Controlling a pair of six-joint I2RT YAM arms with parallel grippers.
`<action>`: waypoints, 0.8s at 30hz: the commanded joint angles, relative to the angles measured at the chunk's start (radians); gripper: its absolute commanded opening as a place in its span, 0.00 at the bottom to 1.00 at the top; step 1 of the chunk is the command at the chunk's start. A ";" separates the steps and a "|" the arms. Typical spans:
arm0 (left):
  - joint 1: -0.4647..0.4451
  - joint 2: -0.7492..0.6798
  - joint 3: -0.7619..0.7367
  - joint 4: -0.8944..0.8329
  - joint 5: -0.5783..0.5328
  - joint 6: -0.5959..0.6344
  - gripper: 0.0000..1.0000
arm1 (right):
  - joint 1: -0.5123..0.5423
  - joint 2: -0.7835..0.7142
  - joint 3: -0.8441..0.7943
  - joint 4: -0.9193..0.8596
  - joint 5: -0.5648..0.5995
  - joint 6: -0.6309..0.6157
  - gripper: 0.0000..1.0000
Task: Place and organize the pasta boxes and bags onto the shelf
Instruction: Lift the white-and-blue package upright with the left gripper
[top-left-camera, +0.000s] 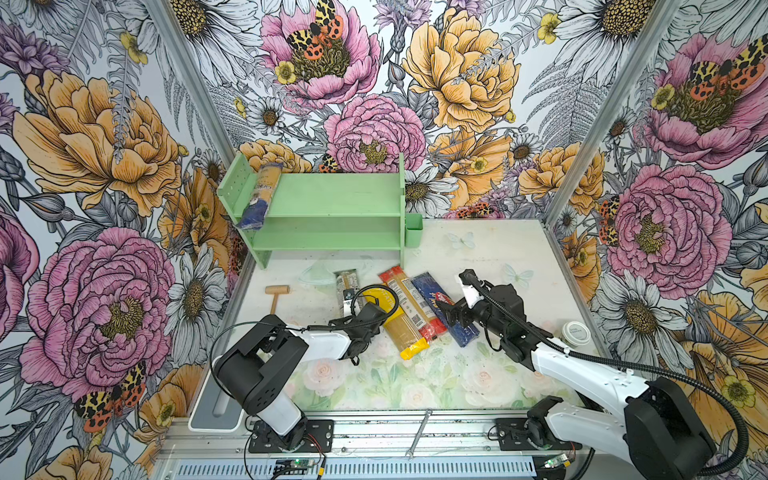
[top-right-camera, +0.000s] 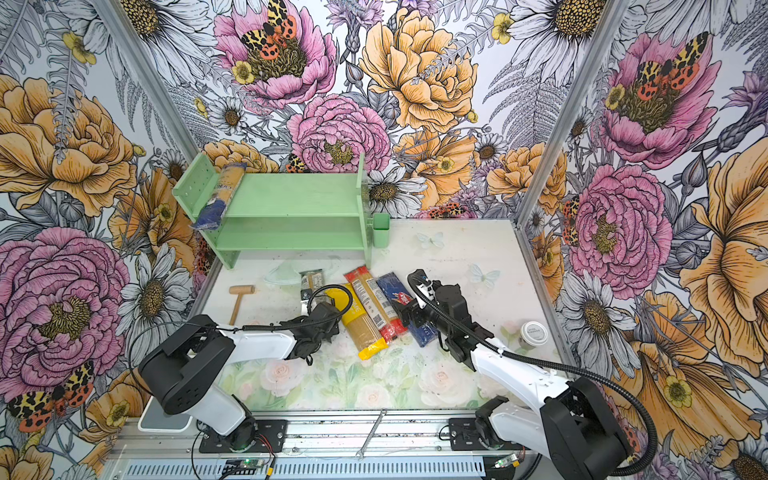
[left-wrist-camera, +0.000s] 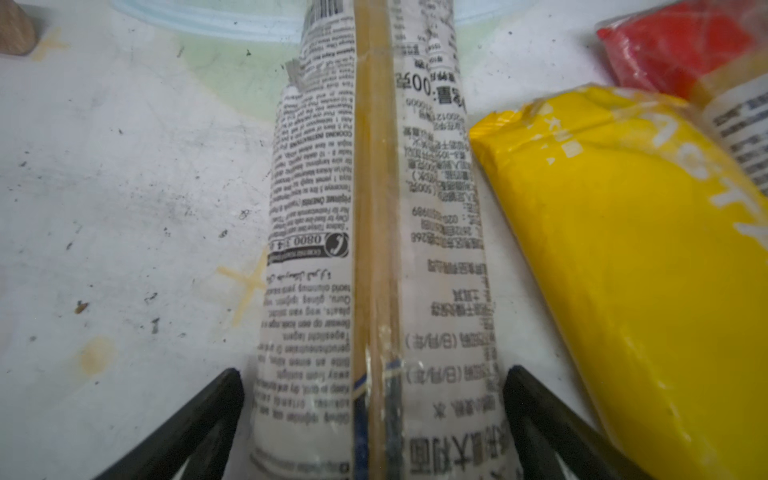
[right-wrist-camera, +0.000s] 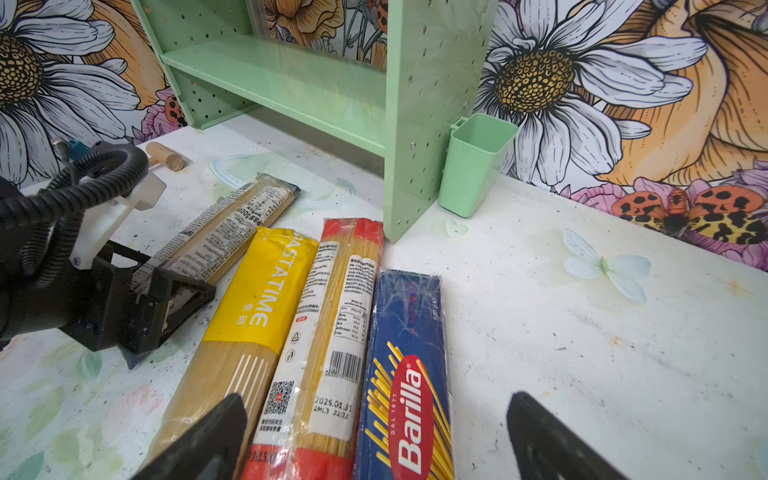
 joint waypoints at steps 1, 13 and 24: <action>0.007 0.047 -0.004 -0.037 0.050 0.034 0.97 | -0.008 -0.024 -0.011 0.013 0.017 -0.003 0.99; -0.004 0.053 -0.038 -0.013 0.062 0.000 0.75 | -0.009 -0.028 -0.007 0.010 0.020 -0.003 0.99; 0.000 0.050 -0.042 -0.003 0.077 0.012 0.28 | -0.009 -0.020 -0.001 0.010 0.016 -0.003 0.99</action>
